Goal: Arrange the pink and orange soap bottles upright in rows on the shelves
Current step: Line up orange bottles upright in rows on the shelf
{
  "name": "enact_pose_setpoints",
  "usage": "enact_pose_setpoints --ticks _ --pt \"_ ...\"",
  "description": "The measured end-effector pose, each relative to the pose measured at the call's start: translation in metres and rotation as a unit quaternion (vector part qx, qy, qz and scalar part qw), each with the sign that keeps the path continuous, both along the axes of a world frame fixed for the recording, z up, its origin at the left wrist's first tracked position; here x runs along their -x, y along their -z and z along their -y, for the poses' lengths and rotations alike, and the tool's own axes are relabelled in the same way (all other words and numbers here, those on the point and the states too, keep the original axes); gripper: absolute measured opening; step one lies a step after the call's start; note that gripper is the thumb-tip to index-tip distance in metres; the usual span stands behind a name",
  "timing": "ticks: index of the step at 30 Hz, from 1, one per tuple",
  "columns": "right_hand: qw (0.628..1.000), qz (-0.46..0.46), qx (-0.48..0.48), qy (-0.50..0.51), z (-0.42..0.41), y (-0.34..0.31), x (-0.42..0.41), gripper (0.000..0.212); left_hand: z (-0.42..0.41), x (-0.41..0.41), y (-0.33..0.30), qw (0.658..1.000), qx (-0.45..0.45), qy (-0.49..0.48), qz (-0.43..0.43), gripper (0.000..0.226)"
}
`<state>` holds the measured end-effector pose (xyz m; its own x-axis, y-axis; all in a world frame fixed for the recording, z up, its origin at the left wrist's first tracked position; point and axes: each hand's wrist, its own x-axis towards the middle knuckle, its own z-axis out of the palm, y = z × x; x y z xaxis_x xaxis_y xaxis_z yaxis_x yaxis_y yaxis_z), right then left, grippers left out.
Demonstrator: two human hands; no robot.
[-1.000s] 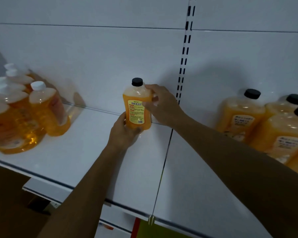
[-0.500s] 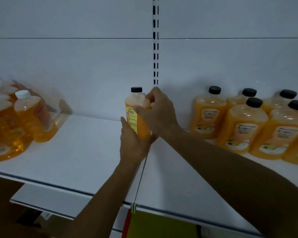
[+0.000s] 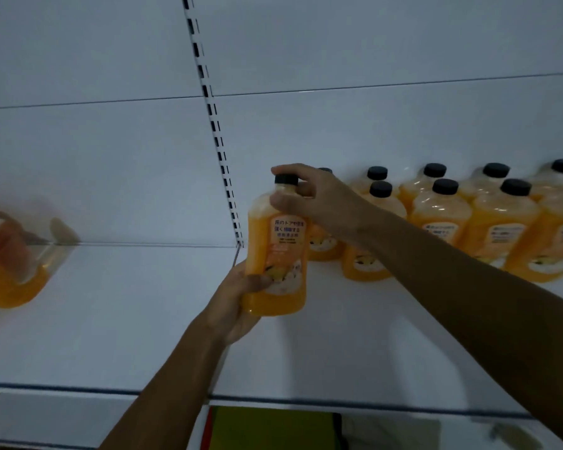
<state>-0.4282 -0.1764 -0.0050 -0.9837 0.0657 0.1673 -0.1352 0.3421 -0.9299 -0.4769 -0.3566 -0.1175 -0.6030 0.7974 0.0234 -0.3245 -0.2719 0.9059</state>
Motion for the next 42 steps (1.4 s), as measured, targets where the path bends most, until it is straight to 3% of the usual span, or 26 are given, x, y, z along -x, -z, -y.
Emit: enact_pose_setpoints --ticks 2,4,7,12,20,24,38,42 --pt "0.998 -0.031 -0.040 0.033 -0.010 -0.002 -0.006 0.048 -0.010 -0.002 -0.001 1.000 0.002 -0.010 -0.005 0.088" --pt "0.990 -0.047 -0.113 0.072 -0.019 -0.005 -0.011 0.050 -0.021 -0.001 -0.005 0.996 0.041 -0.053 -0.066 0.076" --pt "0.969 -0.034 -0.221 0.109 -0.027 -0.003 -0.014 0.062 -0.040 0.000 -0.007 0.965 0.137 -0.111 -0.193 0.055" --pt "0.934 -0.054 -0.339 0.101 -0.025 0.008 -0.013 0.053 -0.063 0.013 0.014 0.914 0.227 -0.169 -0.292 0.037" --pt "0.840 -0.057 -0.514 0.165 -0.033 0.009 -0.006 0.062 -0.077 0.030 0.023 0.883 0.256 -0.212 -0.332 0.047" --pt "0.835 -0.056 -0.517 0.181 -0.031 0.012 0.000 0.062 -0.078 0.031 0.023 0.861 0.281 -0.219 -0.364 0.038" --pt "0.817 -0.040 -0.522 0.241 -0.020 0.020 0.002 0.062 -0.073 0.034 0.035 0.889 0.232 -0.200 -0.342 0.035" --pt "0.807 -0.031 -0.532 0.254 -0.017 0.022 -0.001 0.062 -0.071 0.034 0.036 0.870 0.250 -0.188 -0.381 0.037"
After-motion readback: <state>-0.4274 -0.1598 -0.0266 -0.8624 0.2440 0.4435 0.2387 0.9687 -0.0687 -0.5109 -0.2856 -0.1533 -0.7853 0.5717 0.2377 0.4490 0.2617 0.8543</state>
